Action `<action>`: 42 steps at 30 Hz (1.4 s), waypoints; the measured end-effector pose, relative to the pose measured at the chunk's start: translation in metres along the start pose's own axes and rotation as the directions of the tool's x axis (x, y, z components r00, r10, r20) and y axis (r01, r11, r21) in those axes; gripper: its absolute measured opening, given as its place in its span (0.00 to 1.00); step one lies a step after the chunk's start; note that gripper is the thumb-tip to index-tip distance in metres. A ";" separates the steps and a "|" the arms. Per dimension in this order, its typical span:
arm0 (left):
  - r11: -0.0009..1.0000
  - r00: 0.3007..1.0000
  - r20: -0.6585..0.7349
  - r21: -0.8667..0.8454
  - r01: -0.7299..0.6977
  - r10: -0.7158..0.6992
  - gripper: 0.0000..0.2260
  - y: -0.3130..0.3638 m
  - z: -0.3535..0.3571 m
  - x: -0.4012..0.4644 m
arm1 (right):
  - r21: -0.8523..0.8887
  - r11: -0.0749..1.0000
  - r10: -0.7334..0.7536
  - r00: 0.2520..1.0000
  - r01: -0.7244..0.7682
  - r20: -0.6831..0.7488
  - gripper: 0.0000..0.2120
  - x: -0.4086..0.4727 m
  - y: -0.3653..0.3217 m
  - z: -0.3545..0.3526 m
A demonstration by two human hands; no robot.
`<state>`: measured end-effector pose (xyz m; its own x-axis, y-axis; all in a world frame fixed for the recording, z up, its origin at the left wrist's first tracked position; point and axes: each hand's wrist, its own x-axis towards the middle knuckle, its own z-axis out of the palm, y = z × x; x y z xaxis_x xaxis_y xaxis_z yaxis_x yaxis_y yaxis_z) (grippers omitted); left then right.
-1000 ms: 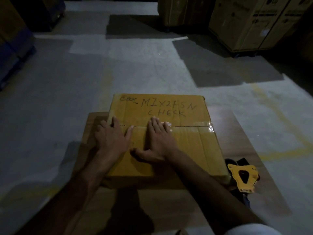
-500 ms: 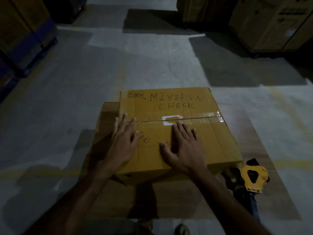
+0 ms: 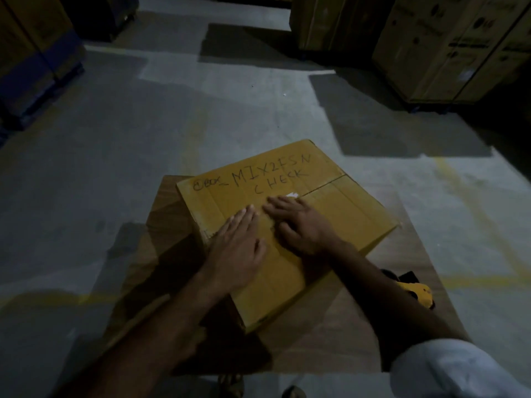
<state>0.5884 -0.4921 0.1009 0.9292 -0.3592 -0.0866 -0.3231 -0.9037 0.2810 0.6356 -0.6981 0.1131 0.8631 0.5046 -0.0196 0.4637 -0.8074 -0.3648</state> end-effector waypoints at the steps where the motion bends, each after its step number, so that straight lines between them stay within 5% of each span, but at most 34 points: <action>1: 0.998 0.998 0.011 -0.028 -0.060 0.061 0.28 -0.017 -0.007 -0.007 | -0.040 0.996 0.082 0.996 -0.083 -0.030 0.25 -0.004 0.016 -0.005; 5: 0.962 0.978 -0.028 -0.177 -0.208 0.207 0.24 -0.088 -0.037 -0.032 | -0.158 0.919 0.353 0.933 -0.360 -0.070 0.28 -0.001 0.028 -0.009; 8: 0.928 0.933 0.002 -0.106 -0.357 0.359 0.33 -0.110 -0.050 -0.030 | 0.040 0.980 0.200 0.976 -0.197 -0.084 0.31 0.004 -0.027 0.024; 11: 0.862 0.866 0.004 0.096 -0.498 0.500 0.41 -0.117 -0.048 -0.022 | 0.000 0.998 0.069 0.997 -0.069 -0.035 0.31 0.000 -0.017 0.025; 15: 0.819 0.831 -0.005 0.170 -0.548 0.556 0.46 -0.115 -0.046 -0.017 | -0.159 0.901 0.395 0.915 -0.403 -0.079 0.30 0.000 0.085 -0.031; 18: 0.790 0.806 -0.031 0.220 -0.572 0.591 0.47 -0.090 -0.036 -0.019 | -0.176 0.834 0.520 0.852 -0.523 -0.064 0.34 0.013 0.084 -0.038; 21: 0.810 0.824 -0.048 0.228 -0.541 0.564 0.48 -0.067 -0.018 -0.027 | -0.006 0.910 0.413 0.910 -0.413 -0.027 0.38 0.011 0.025 -0.009; 25: 0.863 0.873 -0.103 0.239 -0.444 0.477 0.44 -0.050 0.002 -0.039 | -0.002 0.992 0.126 0.989 -0.126 0.083 0.38 -0.040 -0.020 0.012; 30: 0.906 0.925 -0.143 0.302 -0.296 0.351 0.39 0.020 0.029 -0.036 | -0.174 0.975 0.154 0.983 -0.135 0.101 0.32 -0.050 0.005 -0.014; 33: 0.929 0.960 -0.100 0.298 -0.220 0.260 0.38 0.075 0.041 -0.028 | -0.202 0.942 0.276 0.961 -0.269 0.003 0.30 -0.070 0.001 -0.003; 36: 0.964 0.958 -0.171 0.170 -0.203 0.232 0.38 0.085 0.029 -0.010 | -0.043 0.942 0.316 0.921 -0.334 -0.227 0.26 -0.105 -0.011 0.019; 42: 0.835 0.837 -0.017 0.075 -0.545 0.547 0.33 0.030 0.017 0.025 | -0.121 0.953 0.157 0.795 -0.278 -0.585 0.23 -0.137 -0.012 0.053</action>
<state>0.5988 -0.5323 0.0907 0.6037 -0.7912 0.0979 -0.7896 -0.5765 0.2103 0.5013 -0.7419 0.0711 0.8764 0.0953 0.4721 0.2266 -0.9465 -0.2295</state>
